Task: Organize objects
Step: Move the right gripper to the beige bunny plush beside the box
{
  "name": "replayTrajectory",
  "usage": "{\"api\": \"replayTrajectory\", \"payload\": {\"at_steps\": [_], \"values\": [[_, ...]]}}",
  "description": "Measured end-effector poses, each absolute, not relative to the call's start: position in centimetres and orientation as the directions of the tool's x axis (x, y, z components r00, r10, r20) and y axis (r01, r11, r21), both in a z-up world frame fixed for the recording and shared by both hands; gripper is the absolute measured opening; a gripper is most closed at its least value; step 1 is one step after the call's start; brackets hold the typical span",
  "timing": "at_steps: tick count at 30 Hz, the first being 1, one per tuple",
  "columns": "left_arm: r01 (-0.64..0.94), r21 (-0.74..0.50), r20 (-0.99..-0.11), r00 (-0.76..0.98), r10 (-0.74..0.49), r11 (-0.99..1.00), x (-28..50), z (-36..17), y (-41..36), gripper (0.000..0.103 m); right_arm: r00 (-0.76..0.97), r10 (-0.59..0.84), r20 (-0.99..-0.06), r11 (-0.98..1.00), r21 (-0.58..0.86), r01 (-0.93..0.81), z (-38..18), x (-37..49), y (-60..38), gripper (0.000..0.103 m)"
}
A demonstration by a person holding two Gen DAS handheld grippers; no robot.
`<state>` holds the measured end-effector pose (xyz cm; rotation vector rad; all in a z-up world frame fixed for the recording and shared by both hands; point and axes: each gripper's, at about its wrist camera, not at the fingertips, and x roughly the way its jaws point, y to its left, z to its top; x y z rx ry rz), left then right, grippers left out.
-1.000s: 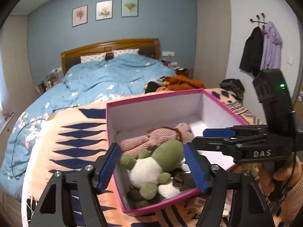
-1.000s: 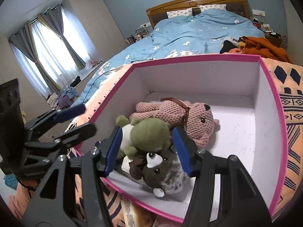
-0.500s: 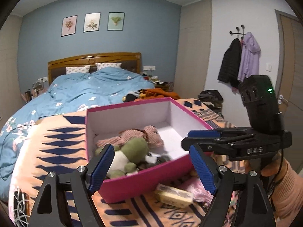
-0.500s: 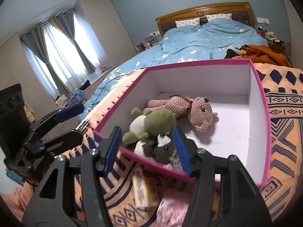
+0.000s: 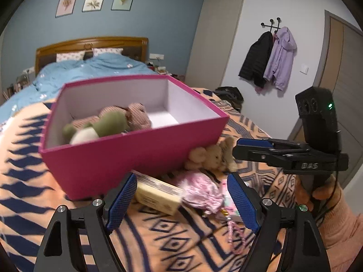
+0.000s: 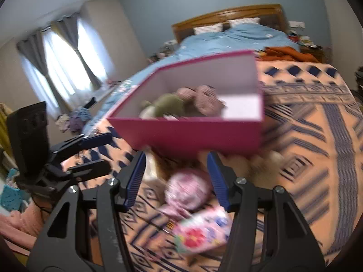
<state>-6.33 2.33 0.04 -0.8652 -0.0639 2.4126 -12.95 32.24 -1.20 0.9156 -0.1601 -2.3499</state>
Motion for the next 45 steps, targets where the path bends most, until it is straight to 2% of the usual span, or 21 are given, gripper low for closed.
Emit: {"api": "replayTrajectory", "payload": {"at_steps": [8, 11, 18, 27, 30, 31, 32, 36, 45], "values": [[-0.501, -0.278, -0.592, -0.583, 0.556, -0.82, -7.3, -1.5, 5.2, 0.083, -0.646, -0.439, -0.624, -0.898, 0.275, 0.344, -3.4, -13.5, 36.3, 0.058], [-0.496, -0.282, -0.604, -0.573, 0.554, -0.821, -7.6, -1.8, 5.9, 0.083, -0.665, -0.385, -0.64, -0.922, 0.23, 0.313, -3.9, -14.2, 36.9, 0.064], [-0.473, -0.291, -0.631, -0.558, 0.539, -0.831, -8.4, -2.6, 6.3, 0.083, -0.588, -0.438, -0.68, -0.898, 0.296, 0.325, -6.4, -17.5, 36.9, 0.065], [-0.484, -0.284, -0.633, -0.554, 0.541, -0.828, -8.5, -2.6, 7.1, 0.083, -0.546, -0.499, -0.674, -0.865, 0.346, 0.363, -7.0, -18.8, 36.6, 0.064], [-0.488, -0.275, -0.635, -0.555, 0.537, -0.829, -8.4, -2.5, 7.4, 0.083, -0.548, -0.503, -0.669, -0.864, 0.357, 0.356, -6.9, -18.6, 36.8, 0.055], [-0.488, -0.275, -0.635, -0.555, 0.538, -0.829, -8.5, -2.5, 7.4, 0.083, -0.549, -0.503, -0.668, -0.864, 0.36, 0.353, -6.9, -18.5, 37.0, 0.043], [-0.488, -0.276, -0.634, -0.556, 0.538, -0.828, -8.5, -2.5, 7.3, 0.083, -0.545, -0.505, -0.669, -0.862, 0.367, 0.349, -6.9, -18.5, 37.1, 0.036], [-0.487, -0.277, -0.635, -0.555, 0.538, -0.829, -8.4, -2.5, 7.3, 0.083, -0.536, -0.524, -0.662, -0.852, 0.401, 0.337, -7.1, -18.1, 37.6, 0.034], [-0.491, -0.273, -0.634, -0.555, 0.539, -0.827, -8.3, -2.5, 7.2, 0.083, -0.531, -0.598, -0.6, -0.798, 0.505, 0.328, -6.2, -16.6, 39.2, 0.02]]}}
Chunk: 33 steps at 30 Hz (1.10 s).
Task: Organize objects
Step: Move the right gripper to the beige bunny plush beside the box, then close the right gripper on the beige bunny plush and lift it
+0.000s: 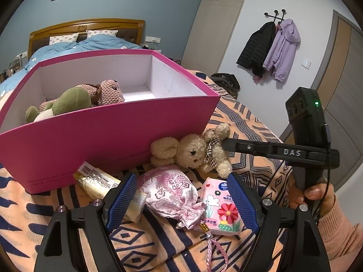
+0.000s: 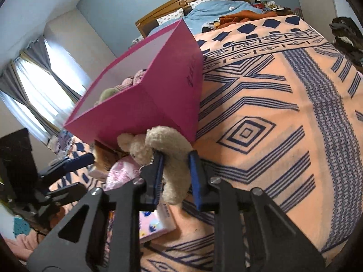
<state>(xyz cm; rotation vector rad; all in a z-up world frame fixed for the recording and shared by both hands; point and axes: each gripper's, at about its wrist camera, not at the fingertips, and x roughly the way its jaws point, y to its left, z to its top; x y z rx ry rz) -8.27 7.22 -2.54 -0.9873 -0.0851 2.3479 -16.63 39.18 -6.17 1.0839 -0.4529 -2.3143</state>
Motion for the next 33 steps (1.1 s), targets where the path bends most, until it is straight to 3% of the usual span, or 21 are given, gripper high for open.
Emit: {"api": "replayTrajectory", "payload": {"at_steps": [3, 8, 9, 10, 12, 13, 18, 20, 25, 33], "values": [[-0.497, -0.271, -0.635, -0.552, 0.541, -0.824, -8.2, -2.6, 7.4, 0.083, -0.526, -0.623, -0.579, -0.777, 0.537, 0.329, -5.8, -16.1, 39.6, 0.009], [-0.499, -0.271, -0.635, -0.55, 0.543, -0.823, -8.1, -2.5, 7.4, 0.083, -0.529, -0.574, -0.625, -0.817, 0.476, 0.325, -5.8, -16.0, 38.9, 0.012], [-0.499, -0.273, -0.634, -0.55, 0.544, -0.823, -8.1, -2.5, 7.4, 0.083, -0.527, -0.574, -0.627, -0.818, 0.477, 0.322, -5.9, -16.2, 39.0, 0.023], [-0.499, -0.273, -0.634, -0.549, 0.544, -0.822, -8.1, -2.5, 7.4, 0.083, -0.539, -0.558, -0.631, -0.828, 0.468, 0.309, -6.0, -16.5, 39.1, 0.039], [-0.497, -0.272, -0.636, -0.55, 0.541, -0.824, -8.2, -2.5, 7.4, 0.083, -0.563, -0.53, -0.635, -0.846, 0.442, 0.297, -5.9, -17.1, 39.2, 0.058], [-0.497, -0.272, -0.635, -0.55, 0.542, -0.824, -8.2, -2.5, 7.4, 0.083, -0.562, -0.527, -0.638, -0.849, 0.431, 0.306, -5.9, -17.6, 39.0, 0.058], [-0.499, -0.271, -0.636, -0.55, 0.542, -0.824, -8.2, -2.4, 7.5, 0.083, -0.521, -0.546, -0.656, -0.838, 0.425, 0.342, -6.5, -19.3, 38.1, 0.058], [-0.499, -0.273, -0.635, -0.549, 0.543, -0.823, -8.2, -2.4, 7.3, 0.083, -0.501, -0.554, -0.665, -0.832, 0.43, 0.349, -7.0, -19.6, 37.8, 0.039], [-0.5, -0.298, -0.63, -0.537, 0.561, -0.813, -8.2, -2.4, 7.1, 0.083, -0.521, -0.559, -0.645, -0.829, 0.435, 0.352, -6.3, -18.4, 38.3, 0.025], [-0.558, -0.335, -0.601, -0.494, 0.629, -0.759, -6.8, -1.7, 7.5, 0.083, -0.557, -0.629, -0.542, -0.77, 0.533, 0.351, -3.4, -15.0, 39.5, 0.025]]}}
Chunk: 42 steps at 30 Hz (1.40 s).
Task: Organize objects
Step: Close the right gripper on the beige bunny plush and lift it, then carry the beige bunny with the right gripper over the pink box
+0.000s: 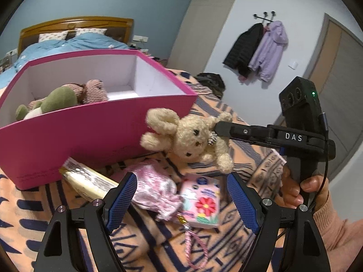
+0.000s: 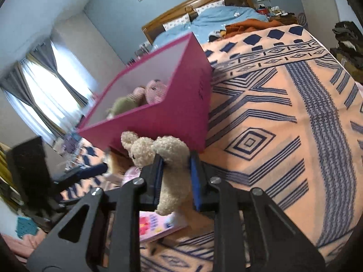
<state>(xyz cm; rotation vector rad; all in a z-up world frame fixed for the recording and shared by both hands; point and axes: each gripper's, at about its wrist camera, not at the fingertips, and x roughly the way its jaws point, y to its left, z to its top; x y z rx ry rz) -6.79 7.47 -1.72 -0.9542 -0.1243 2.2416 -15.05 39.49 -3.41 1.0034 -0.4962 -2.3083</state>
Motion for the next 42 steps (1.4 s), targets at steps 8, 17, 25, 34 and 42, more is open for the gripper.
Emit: {"api": "replayTrajectory", "payload": {"at_steps": [8, 17, 25, 34, 42], "values": [[-0.573, -0.364, -0.596, -0.462, 0.657, -0.734, -6.0, -2.0, 7.0, 0.069, -0.51, -0.693, -0.509, -0.7, 0.643, 0.31, -4.6, -12.2, 37.6, 0.025], [-0.56, -0.374, -0.616, -0.446, 0.65, -0.739, -6.2, -2.8, 5.2, 0.052, -0.416, -0.728, -0.544, -0.678, 0.66, 0.323, -6.3, -10.5, 34.9, 0.026], [-0.579, -0.35, -0.634, -0.432, 0.642, -0.736, -6.1, -2.8, 5.0, 0.052, -0.305, -0.7, -0.646, -0.704, 0.552, 0.446, -6.5, -8.4, 31.2, 0.028], [-0.558, -0.355, -0.632, -0.449, 0.632, -0.75, -4.5, -3.4, 3.2, 0.06, -0.402, -0.646, -0.649, -0.75, 0.438, 0.496, -3.5, -8.9, 32.7, 0.052], [-0.554, -0.366, -0.656, -0.416, 0.629, -0.748, -3.9, -4.8, 3.4, 0.06, -0.337, -0.678, -0.653, -0.697, 0.426, 0.577, -3.3, -11.1, 28.5, 0.052]]}}
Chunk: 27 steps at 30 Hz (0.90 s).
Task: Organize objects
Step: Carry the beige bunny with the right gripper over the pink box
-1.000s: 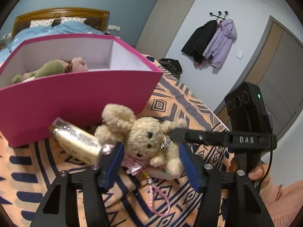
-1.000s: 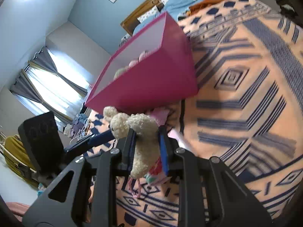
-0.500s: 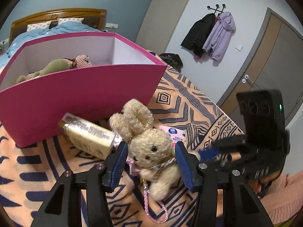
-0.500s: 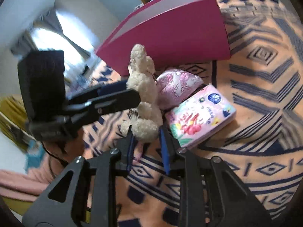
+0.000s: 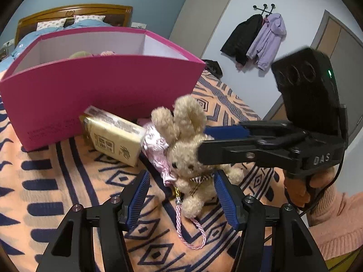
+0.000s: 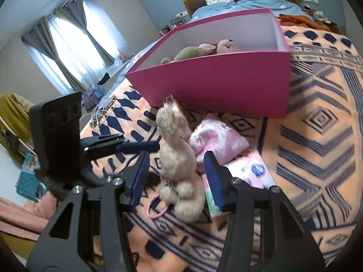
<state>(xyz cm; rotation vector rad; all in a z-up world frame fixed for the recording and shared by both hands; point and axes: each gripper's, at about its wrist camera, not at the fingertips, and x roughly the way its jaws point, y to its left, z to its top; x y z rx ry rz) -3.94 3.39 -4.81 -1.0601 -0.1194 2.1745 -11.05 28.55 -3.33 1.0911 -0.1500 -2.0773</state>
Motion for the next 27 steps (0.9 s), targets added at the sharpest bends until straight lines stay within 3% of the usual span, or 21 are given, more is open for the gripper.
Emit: {"api": "replayTrajectory", "payload": {"at_steps": [2, 4, 13, 18, 27], "values": [[-0.554, -0.375, -0.659, -0.405, 0.634, -0.743, -4.0, -5.1, 3.6, 0.06, -0.321, -0.672, -0.667, -0.695, 0.421, 0.583, -3.7, -11.4, 27.8, 0.052], [-0.554, -0.379, -0.661, -0.398, 0.636, -0.741, -4.2, -5.2, 3.8, 0.06, -0.322, -0.658, -0.681, -0.703, 0.401, 0.587, -4.1, -11.7, 27.4, 0.036], [-0.602, -0.402, -0.6, -0.396, 0.695, -0.69, -3.6, -2.7, 4.4, 0.058, -0.351, -0.712, -0.608, -0.671, 0.442, 0.596, -1.9, -10.8, 29.2, 0.036], [-0.621, -0.368, -0.558, -0.448, 0.699, -0.692, -3.3, 0.0, 4.2, 0.045, -0.368, -0.744, -0.558, -0.645, 0.454, 0.615, 0.2, -10.9, 29.9, 0.036], [-0.62, -0.358, -0.54, -0.473, 0.696, -0.698, -4.4, 2.2, 4.6, 0.044, -0.394, -0.78, -0.486, -0.615, 0.482, 0.624, 2.4, -12.1, 30.6, 0.036]]}}
